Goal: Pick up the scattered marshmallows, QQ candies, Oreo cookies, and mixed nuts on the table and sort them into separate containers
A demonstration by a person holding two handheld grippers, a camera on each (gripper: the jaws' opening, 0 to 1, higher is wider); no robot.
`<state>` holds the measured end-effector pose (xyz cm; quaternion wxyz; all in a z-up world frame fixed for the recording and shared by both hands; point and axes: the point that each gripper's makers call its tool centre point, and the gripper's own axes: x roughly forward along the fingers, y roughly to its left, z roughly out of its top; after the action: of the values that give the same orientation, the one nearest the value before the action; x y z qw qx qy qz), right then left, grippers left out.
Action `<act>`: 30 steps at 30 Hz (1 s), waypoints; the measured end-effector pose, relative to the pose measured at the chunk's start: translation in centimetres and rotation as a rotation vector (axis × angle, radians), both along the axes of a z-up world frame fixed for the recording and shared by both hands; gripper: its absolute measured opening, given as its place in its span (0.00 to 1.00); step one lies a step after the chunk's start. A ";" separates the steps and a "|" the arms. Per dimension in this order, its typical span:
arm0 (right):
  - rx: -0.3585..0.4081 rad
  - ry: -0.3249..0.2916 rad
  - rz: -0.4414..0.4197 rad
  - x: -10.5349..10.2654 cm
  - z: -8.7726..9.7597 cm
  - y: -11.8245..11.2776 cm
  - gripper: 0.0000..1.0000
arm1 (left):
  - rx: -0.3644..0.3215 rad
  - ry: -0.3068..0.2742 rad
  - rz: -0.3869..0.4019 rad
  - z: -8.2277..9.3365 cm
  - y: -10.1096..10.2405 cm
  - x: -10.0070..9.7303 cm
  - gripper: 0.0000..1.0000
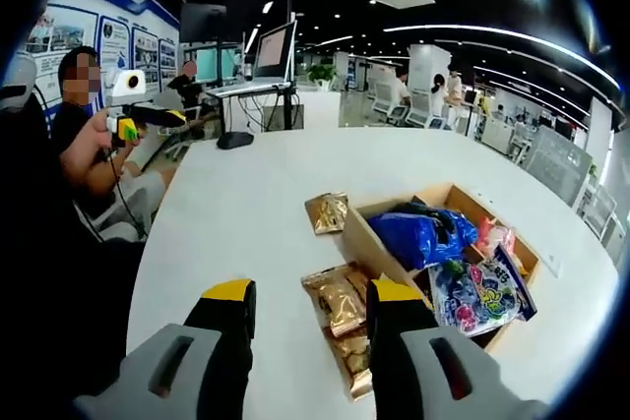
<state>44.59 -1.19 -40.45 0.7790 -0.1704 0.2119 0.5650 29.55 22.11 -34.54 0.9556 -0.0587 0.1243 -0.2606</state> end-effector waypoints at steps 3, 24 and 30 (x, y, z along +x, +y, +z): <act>-0.014 0.001 0.012 0.1 -0.4 1.0 0.41 | 0.004 -0.001 0.001 0.0 0.1 -0.1 0.61; -0.068 0.003 0.020 1.3 -2.7 2.6 0.41 | -0.033 0.004 0.007 -0.4 1.2 -0.3 0.61; -0.065 0.000 0.024 1.6 -2.8 2.8 0.41 | -0.038 0.006 0.008 -0.5 1.3 -0.1 0.61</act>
<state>46.15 1.57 -43.23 0.7661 -0.1982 0.2281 0.5672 29.44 23.42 -35.02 0.9550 -0.0781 0.1219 -0.2591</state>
